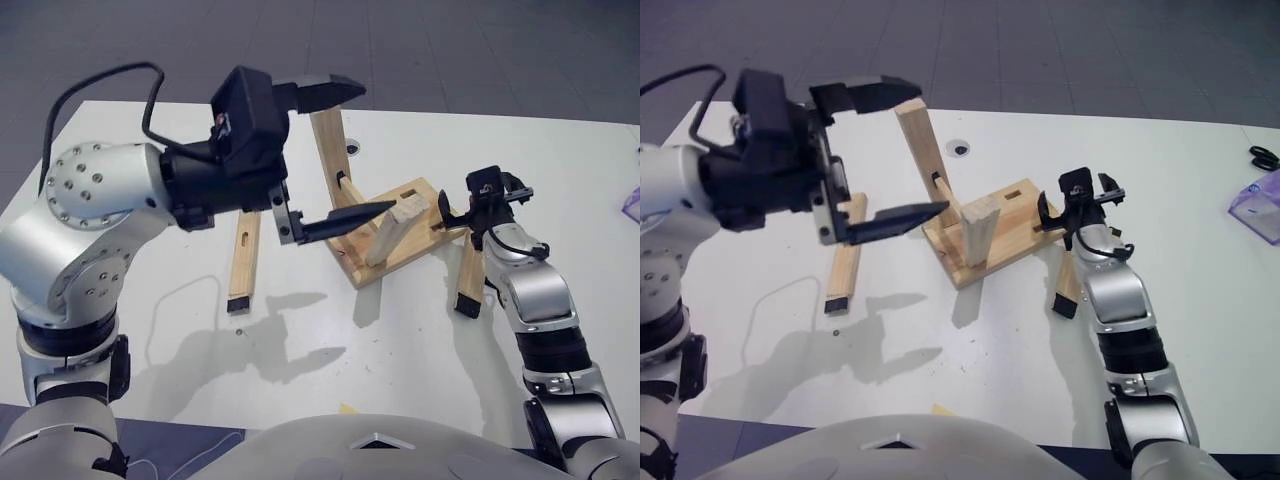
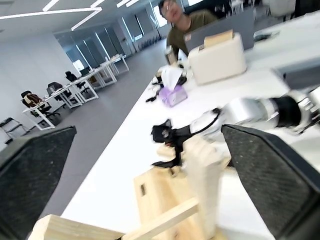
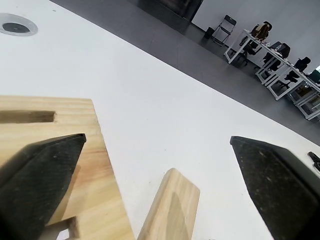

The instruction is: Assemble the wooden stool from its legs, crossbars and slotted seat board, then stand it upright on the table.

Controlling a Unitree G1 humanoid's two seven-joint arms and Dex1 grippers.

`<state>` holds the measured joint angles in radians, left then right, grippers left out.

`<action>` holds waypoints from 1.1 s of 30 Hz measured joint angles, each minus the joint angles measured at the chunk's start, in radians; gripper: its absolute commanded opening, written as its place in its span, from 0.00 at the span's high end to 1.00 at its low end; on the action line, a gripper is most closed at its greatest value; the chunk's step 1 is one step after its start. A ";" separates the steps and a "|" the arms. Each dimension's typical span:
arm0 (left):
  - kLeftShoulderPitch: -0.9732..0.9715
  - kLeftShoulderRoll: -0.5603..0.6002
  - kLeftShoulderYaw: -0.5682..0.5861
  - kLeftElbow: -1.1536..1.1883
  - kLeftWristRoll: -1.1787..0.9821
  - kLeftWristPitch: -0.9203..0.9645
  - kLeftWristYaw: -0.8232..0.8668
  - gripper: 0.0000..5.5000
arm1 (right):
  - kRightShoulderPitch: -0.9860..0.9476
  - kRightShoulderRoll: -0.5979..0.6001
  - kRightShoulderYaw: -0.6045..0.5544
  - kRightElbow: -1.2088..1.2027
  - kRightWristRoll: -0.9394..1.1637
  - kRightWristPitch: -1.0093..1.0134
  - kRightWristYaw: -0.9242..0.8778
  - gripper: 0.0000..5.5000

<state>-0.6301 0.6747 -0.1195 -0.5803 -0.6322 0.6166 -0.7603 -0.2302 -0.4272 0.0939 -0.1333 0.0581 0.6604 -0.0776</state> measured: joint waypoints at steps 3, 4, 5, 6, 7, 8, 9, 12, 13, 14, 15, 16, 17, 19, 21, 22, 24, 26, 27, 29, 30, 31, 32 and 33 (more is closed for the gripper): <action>-0.004 -0.034 -0.094 0.059 0.076 -0.062 -0.049 0.02 | 0.001 0.045 0.035 0.015 -0.041 -0.009 0.001 0.02; -0.004 -0.034 -0.102 0.054 0.057 -0.058 -0.080 0.02 | 0.002 0.052 0.051 0.018 -0.052 -0.009 0.010 0.02; -0.002 -0.036 -0.107 0.049 0.017 -0.043 -0.108 0.02 | 0.002 0.054 0.070 0.017 -0.066 -0.009 0.020 0.02; -0.002 -0.043 -0.095 0.044 -0.048 -0.015 -0.131 0.02 | 0.008 0.054 0.090 0.013 -0.082 -0.009 0.034 0.02; -0.004 -0.048 -0.065 0.038 -0.116 0.010 -0.147 0.02 | 0.019 0.054 0.104 0.002 -0.100 -0.011 0.040 0.02; -0.019 -0.049 -0.012 0.039 -0.201 0.038 -0.156 0.02 | 0.035 0.051 0.114 -0.023 -0.113 -0.008 0.050 0.02; -0.044 -0.049 0.027 0.045 -0.245 0.054 -0.157 0.02 | 0.048 0.053 0.119 -0.043 -0.115 -0.003 0.057 0.02; -0.173 -0.045 0.117 0.087 -0.300 0.067 -0.118 0.02 | 0.091 0.082 0.138 -0.106 -0.138 0.014 0.067 0.02; -0.198 -0.048 0.117 0.094 -0.278 0.061 -0.103 0.02 | 0.096 0.092 0.142 -0.114 -0.143 0.016 0.066 0.02; -0.212 -0.061 0.098 0.096 -0.229 0.048 -0.077 0.02 | 0.100 0.107 0.144 -0.119 -0.149 0.019 0.064 0.02; -0.209 -0.074 0.063 0.094 -0.185 0.036 -0.064 0.02 | 0.100 0.119 0.143 -0.121 -0.153 0.021 0.062 0.02; -0.194 -0.081 0.021 0.088 -0.153 0.030 -0.060 0.02 | 0.100 0.131 0.143 -0.121 -0.156 0.022 0.062 0.02; -0.177 -0.086 -0.006 0.081 -0.144 0.029 -0.065 0.02 | 0.099 0.137 0.142 -0.120 -0.157 0.022 0.062 0.02; -0.098 -0.098 -0.083 0.032 -0.150 0.041 -0.101 0.02 | 0.096 0.161 0.135 -0.116 -0.166 0.024 0.062 0.02; -0.071 -0.100 -0.107 0.013 -0.154 0.050 -0.120 0.02 | 0.094 0.170 0.132 -0.112 -0.176 0.024 0.063 0.02; -0.063 -0.108 -0.124 0.013 -0.146 0.050 -0.122 0.02 | 0.094 0.177 0.130 -0.111 -0.181 0.024 0.064 0.02; -0.056 -0.139 -0.161 0.024 -0.079 0.034 -0.092 0.02 | 0.095 0.187 0.123 -0.109 -0.186 0.022 0.064 0.02; -0.055 -0.198 -0.214 0.067 0.044 -0.017 -0.014 0.02 | 0.096 0.196 0.120 -0.107 -0.189 0.020 0.065 0.02; -0.055 -0.234 -0.250 0.100 0.110 -0.042 0.029 0.02 | 0.097 0.202 0.116 -0.107 -0.190 0.019 0.065 0.02; -0.055 -0.290 -0.299 0.138 0.185 -0.072 0.072 0.02 | 0.097 0.209 0.113 -0.105 -0.192 0.018 0.067 0.02; -0.055 -0.323 -0.332 0.154 0.222 -0.090 0.084 0.02 | 0.097 0.214 0.113 -0.105 -0.194 0.017 0.068 0.02; -0.055 -0.342 -0.349 0.160 0.247 -0.105 0.086 0.02 | 0.097 0.217 0.113 -0.103 -0.195 0.015 0.070 0.02; -0.055 -0.346 -0.358 0.165 0.265 -0.119 0.085 0.02 | 0.097 0.218 0.113 -0.102 -0.196 0.013 0.072 0.02; -0.055 -0.340 -0.359 0.173 0.288 -0.137 0.078 0.02 | 0.097 0.218 0.113 -0.101 -0.199 0.011 0.074 0.02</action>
<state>-0.6850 0.3343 -0.4781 -0.4074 -0.3439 0.4798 -0.6823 -0.1330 -0.2090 0.2064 -0.2347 -0.1406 0.6719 -0.0040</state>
